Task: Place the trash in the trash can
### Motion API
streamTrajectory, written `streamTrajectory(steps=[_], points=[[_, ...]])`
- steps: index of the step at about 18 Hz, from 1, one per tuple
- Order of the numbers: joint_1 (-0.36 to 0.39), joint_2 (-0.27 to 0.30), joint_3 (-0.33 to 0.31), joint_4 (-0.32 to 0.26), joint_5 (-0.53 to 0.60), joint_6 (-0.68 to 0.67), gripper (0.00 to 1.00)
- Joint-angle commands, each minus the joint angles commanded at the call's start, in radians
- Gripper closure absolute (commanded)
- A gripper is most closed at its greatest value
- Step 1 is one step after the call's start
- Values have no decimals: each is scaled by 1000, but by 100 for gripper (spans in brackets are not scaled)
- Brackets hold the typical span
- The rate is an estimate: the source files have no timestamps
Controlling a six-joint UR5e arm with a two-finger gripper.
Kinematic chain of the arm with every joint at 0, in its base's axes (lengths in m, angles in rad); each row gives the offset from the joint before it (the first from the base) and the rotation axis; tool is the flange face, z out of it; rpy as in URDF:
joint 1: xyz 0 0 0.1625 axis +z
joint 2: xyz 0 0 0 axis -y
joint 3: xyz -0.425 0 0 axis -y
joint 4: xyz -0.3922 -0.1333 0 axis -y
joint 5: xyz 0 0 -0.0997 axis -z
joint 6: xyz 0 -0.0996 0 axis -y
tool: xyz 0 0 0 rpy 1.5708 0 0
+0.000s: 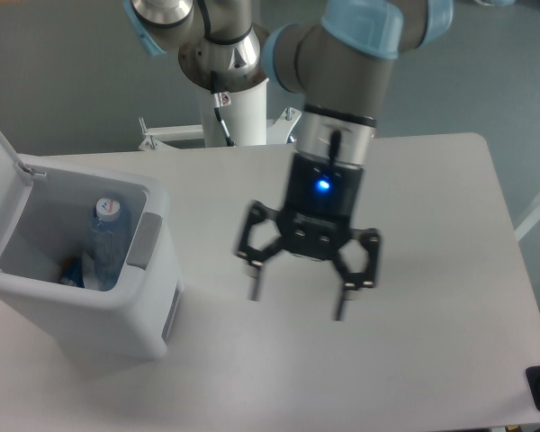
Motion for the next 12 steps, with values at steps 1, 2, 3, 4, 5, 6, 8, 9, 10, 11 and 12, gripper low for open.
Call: streamTrajectory(steps=[1,2,3,4,5,6,8,9,10,11,12], points=[[8,-5,-8,-14,22,51,0],[24,-20,-20,-35,37,100,0],[49,-34,-31,-48,54,163,0],[60,-37,-37,-52,80,228,0],[61,-37,-40,-66,111,285,0],[63,-37,-37,-93,143,319,0],[61,-40,-20,-159,190,352,0],[60,-44,-9,-184,206,359,0],[58,-51,3,-208,217,370,0],[58,-52,12,-230,218,381,0],[57,-52,18,-245,218,389,0]])
